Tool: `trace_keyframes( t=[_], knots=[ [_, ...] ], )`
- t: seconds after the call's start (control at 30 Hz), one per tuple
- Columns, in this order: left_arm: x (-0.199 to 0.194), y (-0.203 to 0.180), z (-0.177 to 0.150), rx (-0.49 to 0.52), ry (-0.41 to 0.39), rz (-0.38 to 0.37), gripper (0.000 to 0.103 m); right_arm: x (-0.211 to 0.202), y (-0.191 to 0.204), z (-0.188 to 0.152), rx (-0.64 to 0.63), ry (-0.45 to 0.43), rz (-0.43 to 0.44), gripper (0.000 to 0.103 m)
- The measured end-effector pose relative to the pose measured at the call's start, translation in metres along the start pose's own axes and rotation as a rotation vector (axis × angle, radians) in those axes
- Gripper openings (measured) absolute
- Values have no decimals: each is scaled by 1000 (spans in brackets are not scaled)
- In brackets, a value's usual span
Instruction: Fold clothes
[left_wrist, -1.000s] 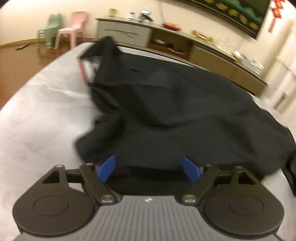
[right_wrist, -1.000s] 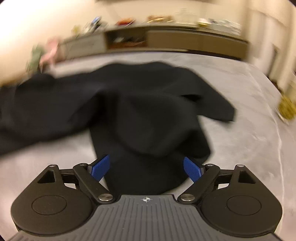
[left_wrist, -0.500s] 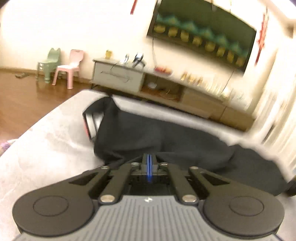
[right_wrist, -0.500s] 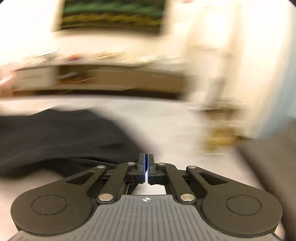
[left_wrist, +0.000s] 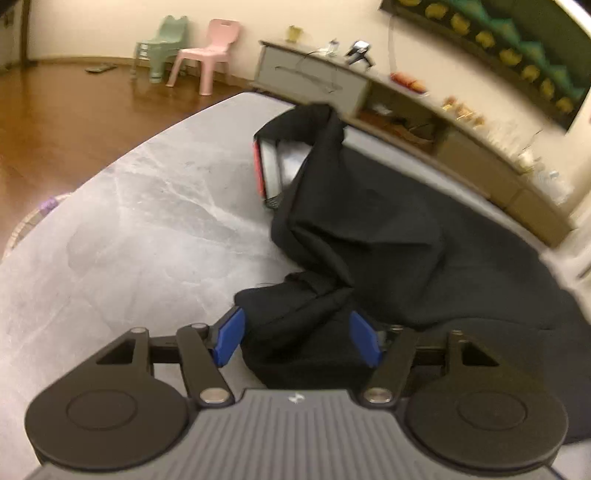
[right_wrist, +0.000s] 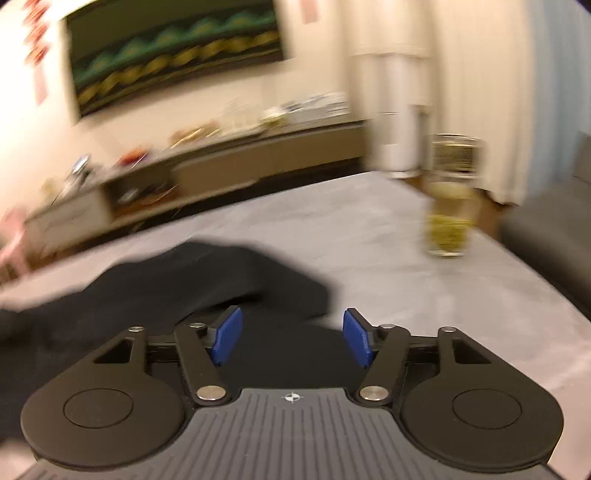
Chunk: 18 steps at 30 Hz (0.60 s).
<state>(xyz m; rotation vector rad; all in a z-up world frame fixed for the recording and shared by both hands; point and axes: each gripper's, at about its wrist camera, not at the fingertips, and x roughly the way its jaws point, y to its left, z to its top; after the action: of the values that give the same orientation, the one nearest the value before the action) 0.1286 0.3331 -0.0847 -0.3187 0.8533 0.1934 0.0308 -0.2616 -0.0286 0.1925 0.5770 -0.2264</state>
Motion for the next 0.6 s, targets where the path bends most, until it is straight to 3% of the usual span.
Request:
trace_keyframes(
  t=[0.03, 0.07, 0.1, 0.13, 0.2, 0.23, 0.3, 0.37, 0.43, 0.5, 0.6],
  knots=[
    [5, -5, 0, 17, 7, 5, 1, 4, 19, -3, -47, 12, 29, 64],
    [6, -14, -2, 50, -9, 9, 2, 3, 32, -5, -83, 15, 50, 64],
    [-3, -33, -9, 147, -64, 6, 1, 1, 44, -6, -116, 17, 70, 64],
    [-14, -54, -17, 258, -127, 1, 1, 0, 53, -8, -141, 19, 82, 64],
    [-52, -122, -59, 638, -297, -83, 1, 1, 69, -12, -186, 24, 102, 64],
    [-61, -145, -87, 791, -319, -135, 1, 1, 74, -14, -209, 29, 101, 64],
    [-57, -164, -122, 927, -284, -120, 2, 6, 84, -18, -261, 50, 100, 64],
    [-62, -162, -128, 934, -288, -122, 8, 9, 98, -26, -312, 83, 133, 64],
    [-75, -140, -110, 831, -293, -182, 20, 2, 124, -28, -368, 86, 192, 65],
    [-88, -113, -89, 702, -292, -226, 51, -9, 157, -27, -418, 67, 281, 75],
    [-104, -77, -62, 526, -272, -236, 51, -22, 231, -23, -498, 43, 420, 81]
  ],
)
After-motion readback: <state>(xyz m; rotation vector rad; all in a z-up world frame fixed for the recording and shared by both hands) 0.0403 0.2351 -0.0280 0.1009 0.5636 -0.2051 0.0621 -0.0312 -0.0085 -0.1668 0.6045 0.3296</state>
